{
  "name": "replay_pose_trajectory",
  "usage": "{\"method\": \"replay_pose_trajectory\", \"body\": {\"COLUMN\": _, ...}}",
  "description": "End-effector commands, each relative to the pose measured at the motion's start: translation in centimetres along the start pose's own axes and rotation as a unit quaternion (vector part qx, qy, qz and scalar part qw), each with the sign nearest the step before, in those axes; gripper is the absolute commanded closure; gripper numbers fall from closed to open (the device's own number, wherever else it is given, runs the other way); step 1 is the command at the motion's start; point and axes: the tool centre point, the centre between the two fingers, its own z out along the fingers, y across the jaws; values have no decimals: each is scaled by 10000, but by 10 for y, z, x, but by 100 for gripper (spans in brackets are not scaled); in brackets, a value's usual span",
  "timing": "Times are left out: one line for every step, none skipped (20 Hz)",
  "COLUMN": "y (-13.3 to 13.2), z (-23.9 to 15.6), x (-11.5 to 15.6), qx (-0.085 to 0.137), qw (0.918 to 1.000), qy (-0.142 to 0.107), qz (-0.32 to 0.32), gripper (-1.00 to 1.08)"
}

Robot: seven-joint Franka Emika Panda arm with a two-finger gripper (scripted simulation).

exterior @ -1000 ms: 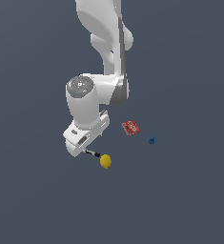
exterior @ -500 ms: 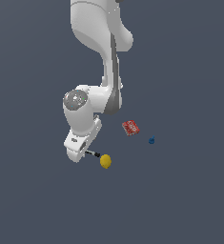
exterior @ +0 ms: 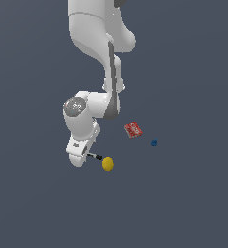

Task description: Pick up a designated object from a clutter of objects.

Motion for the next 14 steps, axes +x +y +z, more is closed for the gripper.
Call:
{"method": "replay_pose_trajectory", "body": {"y": 0, "z": 2, "x": -1, "qx": -2, "qw": 10000, "qy": 5, "qz": -65, "gripper": -92}}
{"method": "replay_pose_trajectory", "body": {"y": 0, "z": 3, "x": -1, "qx": -2, "qw": 10000, "qy": 6, "qz": -74, "gripper": -92}}
{"method": "replay_pose_trajectory", "body": {"y": 0, "z": 3, "x": -1, "qx": -1, "qw": 10000, "qy": 6, "qz": -76, "gripper": -92}}
{"method": "replay_pose_trajectory", "body": {"y": 0, "z": 2, "x": -1, "qx": 1, "qw": 10000, "qy": 4, "qz": -56, "gripper": -92}}
{"method": "replay_pose_trajectory", "body": {"y": 0, "z": 3, "x": -1, "qx": 1, "qw": 10000, "qy": 4, "qz": -56, "gripper": -92}}
{"method": "replay_pose_trajectory", "body": {"y": 0, "z": 4, "x": -1, "qx": 1, "qw": 10000, "qy": 4, "qz": -56, "gripper": -92}}
{"method": "replay_pose_trajectory", "body": {"y": 0, "z": 5, "x": -1, "qx": 1, "qw": 10000, "qy": 4, "qz": -56, "gripper": -92}}
{"method": "replay_pose_trajectory", "body": {"y": 0, "z": 8, "x": -1, "qx": 1, "qw": 10000, "qy": 4, "qz": -58, "gripper": -92}}
{"method": "replay_pose_trajectory", "body": {"y": 0, "z": 11, "x": -1, "qx": 1, "qw": 10000, "qy": 4, "qz": -58, "gripper": -92}}
{"method": "replay_pose_trajectory", "body": {"y": -1, "z": 14, "x": -1, "qx": 1, "qw": 10000, "qy": 4, "qz": -62, "gripper": -92}}
{"method": "replay_pose_trajectory", "body": {"y": -1, "z": 18, "x": -1, "qx": 1, "qw": 10000, "qy": 4, "qz": -64, "gripper": -92}}
{"method": "replay_pose_trajectory", "body": {"y": -1, "z": 23, "x": -1, "qx": 0, "qw": 10000, "qy": 4, "qz": -67, "gripper": -92}}
{"method": "replay_pose_trajectory", "body": {"y": -1, "z": 29, "x": -1, "qx": 0, "qw": 10000, "qy": 4, "qz": -69, "gripper": -92}}
{"method": "replay_pose_trajectory", "body": {"y": -1, "z": 34, "x": -1, "qx": 0, "qw": 10000, "qy": 4, "qz": -71, "gripper": -92}}
